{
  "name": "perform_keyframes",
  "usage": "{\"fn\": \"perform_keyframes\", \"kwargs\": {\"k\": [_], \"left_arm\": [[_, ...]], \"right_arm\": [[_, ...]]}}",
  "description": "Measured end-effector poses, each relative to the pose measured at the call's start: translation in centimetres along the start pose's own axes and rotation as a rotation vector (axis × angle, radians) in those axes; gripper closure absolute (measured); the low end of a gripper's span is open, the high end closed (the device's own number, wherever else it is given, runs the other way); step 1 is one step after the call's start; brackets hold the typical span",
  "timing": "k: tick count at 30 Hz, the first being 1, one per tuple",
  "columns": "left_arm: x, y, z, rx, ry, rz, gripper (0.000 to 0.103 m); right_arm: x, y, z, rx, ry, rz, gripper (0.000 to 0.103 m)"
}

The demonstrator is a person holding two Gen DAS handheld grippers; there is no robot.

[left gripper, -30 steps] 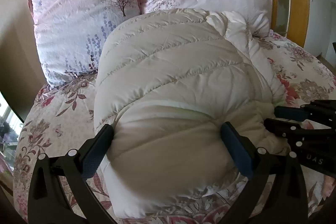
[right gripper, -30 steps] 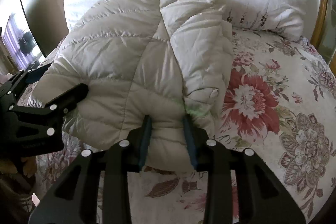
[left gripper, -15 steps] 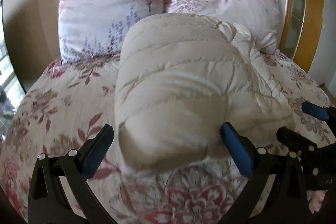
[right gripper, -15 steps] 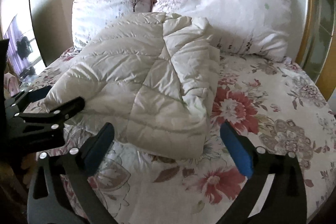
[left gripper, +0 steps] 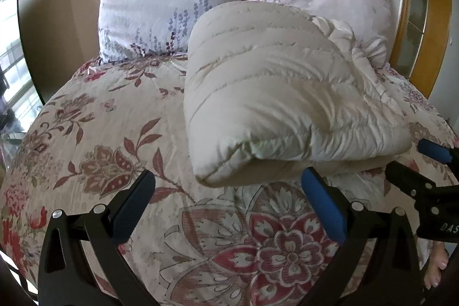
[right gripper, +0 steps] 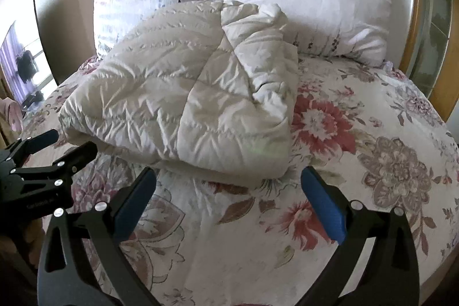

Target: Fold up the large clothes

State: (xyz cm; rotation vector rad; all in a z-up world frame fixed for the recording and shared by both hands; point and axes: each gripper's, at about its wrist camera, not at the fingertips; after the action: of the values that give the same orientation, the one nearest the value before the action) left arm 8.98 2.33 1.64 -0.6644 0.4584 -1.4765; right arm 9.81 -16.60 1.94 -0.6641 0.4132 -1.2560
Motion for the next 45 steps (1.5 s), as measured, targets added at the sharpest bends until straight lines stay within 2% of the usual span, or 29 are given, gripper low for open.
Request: {"fn": "perform_keyframes", "kwargs": {"k": [15,21,35,45], "left_arm": [[-0.5,0.7,-1.4,-0.029,-0.019,0.024,0.001],[-0.5,1.3,-1.5,-0.057,-0.017,0.025,0.001],[-0.4,2.4,-1.6,-0.122,0.006,0.044,0.001],[-0.4,2.5,-1.6,-0.134,0.005,0.058,0.001]], "right_arm": [[-0.7,0.9,-1.4,-0.045,0.0,0.006,0.002],[-1.0,1.9,-2.2,-0.064,-0.015,-0.027,0.002],[0.0,2.4,-2.1,-0.069,0.036,-0.013,0.002],[0.2,2.9,-2.0,-0.085,0.051,-0.009,0.002]]}}
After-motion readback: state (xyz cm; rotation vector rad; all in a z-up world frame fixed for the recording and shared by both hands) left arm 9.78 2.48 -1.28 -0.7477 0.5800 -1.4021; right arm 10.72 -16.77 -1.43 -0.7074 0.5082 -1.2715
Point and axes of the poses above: each gripper's, at about its wrist camera, not at the fingertips, and y roughly the way its jaws point, x to its right, z to its top, and after that the axes turned 8 degrees about -y, right-handed
